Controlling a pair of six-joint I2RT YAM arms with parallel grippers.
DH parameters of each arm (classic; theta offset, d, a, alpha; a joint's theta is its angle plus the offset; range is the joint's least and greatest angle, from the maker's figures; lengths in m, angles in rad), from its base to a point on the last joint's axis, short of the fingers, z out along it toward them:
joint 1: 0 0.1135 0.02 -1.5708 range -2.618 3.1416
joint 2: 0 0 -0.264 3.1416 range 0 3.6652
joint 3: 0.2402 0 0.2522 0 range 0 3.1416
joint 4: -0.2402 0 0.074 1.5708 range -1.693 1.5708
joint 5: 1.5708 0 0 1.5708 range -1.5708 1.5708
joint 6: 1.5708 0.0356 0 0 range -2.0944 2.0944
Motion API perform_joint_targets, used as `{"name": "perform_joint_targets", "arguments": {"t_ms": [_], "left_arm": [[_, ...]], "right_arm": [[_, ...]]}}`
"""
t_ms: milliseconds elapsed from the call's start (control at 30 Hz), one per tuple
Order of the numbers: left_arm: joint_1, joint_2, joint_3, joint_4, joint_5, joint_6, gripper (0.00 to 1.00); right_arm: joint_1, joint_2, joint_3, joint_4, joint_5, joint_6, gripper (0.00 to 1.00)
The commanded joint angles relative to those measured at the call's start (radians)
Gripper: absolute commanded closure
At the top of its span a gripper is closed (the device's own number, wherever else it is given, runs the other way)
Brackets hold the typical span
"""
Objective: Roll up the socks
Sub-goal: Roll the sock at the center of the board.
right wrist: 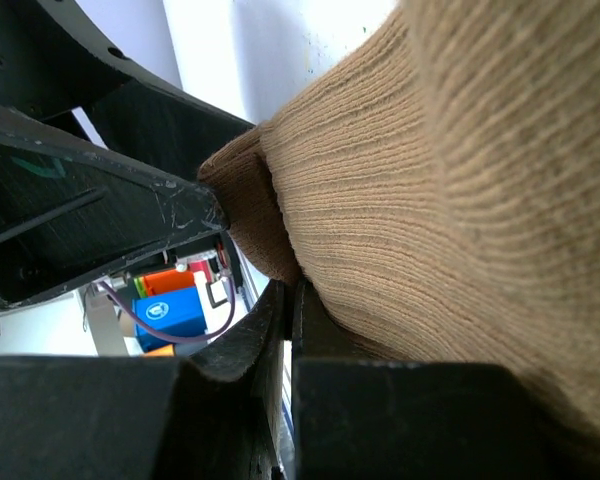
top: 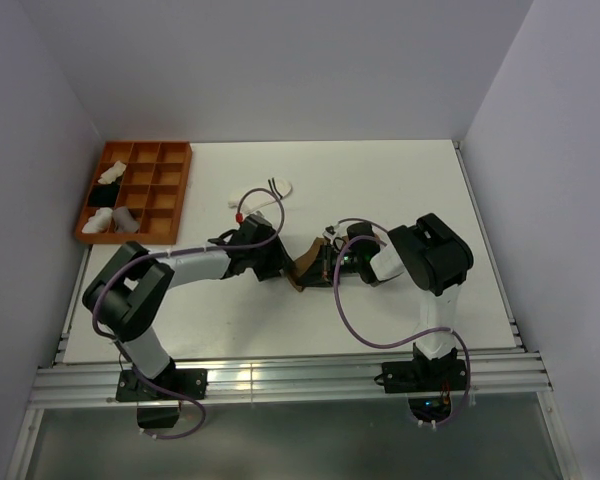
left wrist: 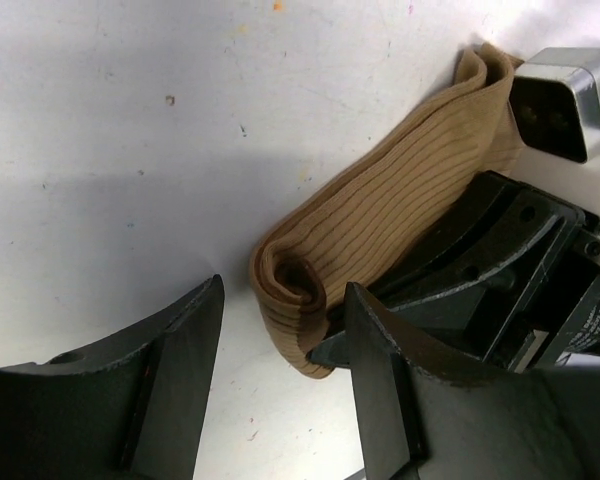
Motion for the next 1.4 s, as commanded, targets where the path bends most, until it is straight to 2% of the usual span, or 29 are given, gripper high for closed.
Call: {"name": "perform_joint_targets", "arguments": {"t_ms": [0, 167, 333, 400, 467, 600, 733, 867, 1000, 1133, 1367], "left_arm": [[-0.007, 0.025, 0.048, -0.02, -0.035, 0.0, 0.44], [-0.009, 0.083, 0.098, -0.124, -0.063, -0.002, 0.55], [-0.016, 0.109, 0.129, -0.228, -0.076, 0.021, 0.75], [-0.021, 0.12, 0.138, -0.256, -0.076, 0.038, 0.78], [-0.024, 0.134, 0.155, -0.29, -0.076, 0.05, 0.89], [-0.03, 0.158, 0.195, -0.347, -0.076, 0.079, 0.99], [-0.039, 0.195, 0.271, -0.419, -0.076, 0.11, 0.99], [-0.047, 0.218, 0.333, -0.501, -0.113, 0.138, 1.0], [-0.047, 0.235, 0.388, -0.551, -0.124, 0.164, 0.99], [-0.047, 0.258, 0.413, -0.571, -0.124, 0.174, 0.99], [-0.047, 0.278, 0.428, -0.569, -0.098, 0.182, 0.99]], "right_arm": [[-0.002, 0.017, 0.002, -0.07, 0.05, -0.044, 1.0], [-0.002, 0.008, 0.002, -0.083, 0.055, -0.047, 1.0], [-0.003, -0.003, 0.008, -0.116, 0.067, -0.069, 1.0], [-0.003, -0.003, 0.009, -0.128, 0.073, -0.073, 1.0], [-0.002, -0.016, 0.011, -0.145, 0.09, -0.084, 1.0], [0.001, -0.11, 0.017, -0.235, 0.165, -0.188, 0.81], [0.035, -0.266, 0.028, -0.389, 0.329, -0.329, 0.69], [0.113, -0.427, 0.025, -0.504, 0.561, -0.443, 0.64], [0.217, -0.552, 0.018, -0.538, 0.763, -0.521, 0.63], [0.354, -0.593, 0.038, -0.559, 0.885, -0.589, 0.64], [0.478, -0.554, 0.043, -0.547, 1.05, -0.684, 0.63]]}}
